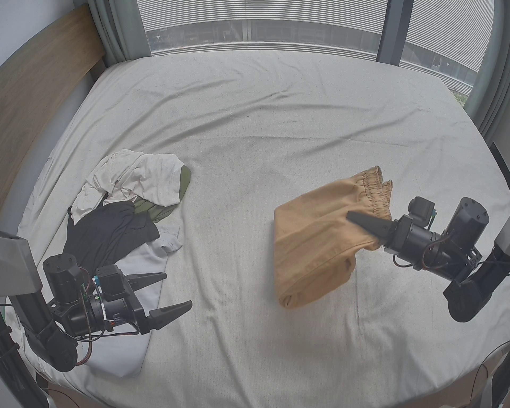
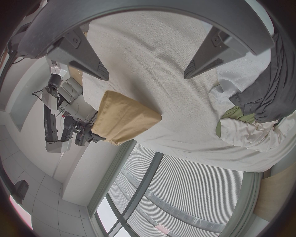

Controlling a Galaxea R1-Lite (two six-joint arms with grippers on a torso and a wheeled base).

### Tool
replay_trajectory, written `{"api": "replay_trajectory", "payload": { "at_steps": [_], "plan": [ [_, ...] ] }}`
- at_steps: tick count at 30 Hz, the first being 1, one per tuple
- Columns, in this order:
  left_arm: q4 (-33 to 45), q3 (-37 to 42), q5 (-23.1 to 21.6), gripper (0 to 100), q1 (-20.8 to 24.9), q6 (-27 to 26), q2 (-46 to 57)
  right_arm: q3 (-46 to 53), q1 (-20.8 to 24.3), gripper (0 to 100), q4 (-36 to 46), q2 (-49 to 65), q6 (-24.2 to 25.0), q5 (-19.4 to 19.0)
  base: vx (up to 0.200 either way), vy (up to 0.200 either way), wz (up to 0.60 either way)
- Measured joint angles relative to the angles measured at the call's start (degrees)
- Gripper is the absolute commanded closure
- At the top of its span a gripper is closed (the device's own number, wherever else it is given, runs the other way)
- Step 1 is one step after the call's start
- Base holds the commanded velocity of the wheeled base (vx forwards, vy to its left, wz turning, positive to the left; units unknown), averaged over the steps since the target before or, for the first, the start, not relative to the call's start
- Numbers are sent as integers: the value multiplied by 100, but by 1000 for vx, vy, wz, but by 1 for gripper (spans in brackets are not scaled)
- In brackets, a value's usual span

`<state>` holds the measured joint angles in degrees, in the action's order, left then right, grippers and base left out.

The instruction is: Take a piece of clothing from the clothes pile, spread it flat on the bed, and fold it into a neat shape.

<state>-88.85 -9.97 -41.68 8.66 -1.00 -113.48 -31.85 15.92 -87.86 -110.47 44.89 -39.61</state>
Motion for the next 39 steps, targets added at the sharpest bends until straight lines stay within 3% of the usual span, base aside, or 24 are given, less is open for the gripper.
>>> {"api": "replay_trajectory", "payload": {
  "at_steps": [11, 18, 30, 39],
  "plan": [
    [0, 5, 0, 0, 11, -1, 0, -1037, -451, 100, 40, -469, 29, 9, 0, 0, 0],
    [0, 11, -4, 0, 18, -1, -2, -1783, -641, 100, 528, -753, 29, 15, 0, 0, 0],
    [0, 22, -6, 0, 16, 2, -33, -2881, -680, 100, 1172, -1020, 29, 15, 0, 0, 0],
    [5, 28, -6, 0, 13, 2, -79, -3162, -667, 100, 1267, -1102, 38, 9, 0, 0, 0]
  ]
}}
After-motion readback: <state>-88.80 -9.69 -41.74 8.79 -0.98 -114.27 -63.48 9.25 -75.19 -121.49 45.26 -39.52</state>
